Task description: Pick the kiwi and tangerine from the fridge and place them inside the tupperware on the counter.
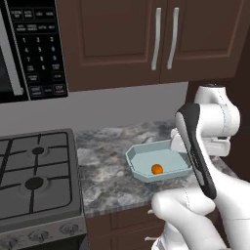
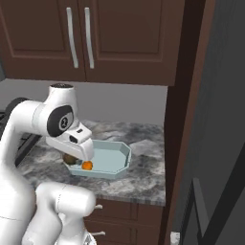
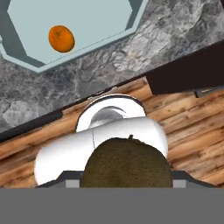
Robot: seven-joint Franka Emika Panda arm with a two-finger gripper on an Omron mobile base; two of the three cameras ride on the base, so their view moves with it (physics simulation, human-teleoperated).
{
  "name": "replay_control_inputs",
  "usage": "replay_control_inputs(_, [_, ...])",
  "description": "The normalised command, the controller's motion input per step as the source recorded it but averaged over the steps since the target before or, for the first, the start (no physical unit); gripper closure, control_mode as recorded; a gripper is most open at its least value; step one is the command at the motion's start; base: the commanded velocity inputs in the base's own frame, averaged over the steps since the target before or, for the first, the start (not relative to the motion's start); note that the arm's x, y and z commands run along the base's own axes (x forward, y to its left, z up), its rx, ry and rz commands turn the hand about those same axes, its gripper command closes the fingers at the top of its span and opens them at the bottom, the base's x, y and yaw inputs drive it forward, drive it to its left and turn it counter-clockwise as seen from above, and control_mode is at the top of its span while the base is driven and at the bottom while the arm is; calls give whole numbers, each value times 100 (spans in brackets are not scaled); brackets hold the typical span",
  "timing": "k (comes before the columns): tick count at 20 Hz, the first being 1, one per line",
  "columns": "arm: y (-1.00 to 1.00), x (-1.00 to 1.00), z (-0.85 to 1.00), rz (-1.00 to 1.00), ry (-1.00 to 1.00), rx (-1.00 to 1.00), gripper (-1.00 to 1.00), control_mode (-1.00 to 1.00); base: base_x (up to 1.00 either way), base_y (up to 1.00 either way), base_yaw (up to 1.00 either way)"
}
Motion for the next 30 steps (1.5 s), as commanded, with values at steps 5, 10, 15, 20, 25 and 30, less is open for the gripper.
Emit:
replay_control_inputs(5, [-3, 68, -47, 0, 0, 0, 100, -100, 0, 0, 0])
replay_control_inputs(10, [-8, 76, -43, 0, 0, 0, 100, -100, 0, 0, 0])
replay_control_inputs(15, [-6, 59, -54, 0, 0, 0, 100, -100, 0, 0, 0])
replay_control_inputs(20, [-6, 49, -43, 0, 0, 0, 100, -100, 0, 0, 0])
replay_control_inputs(25, [-9, 41, -40, 0, 0, 0, 100, -100, 0, 0, 0])
replay_control_inputs(30, [-7, 29, -45, 0, 0, 0, 100, -100, 0, 0, 0])
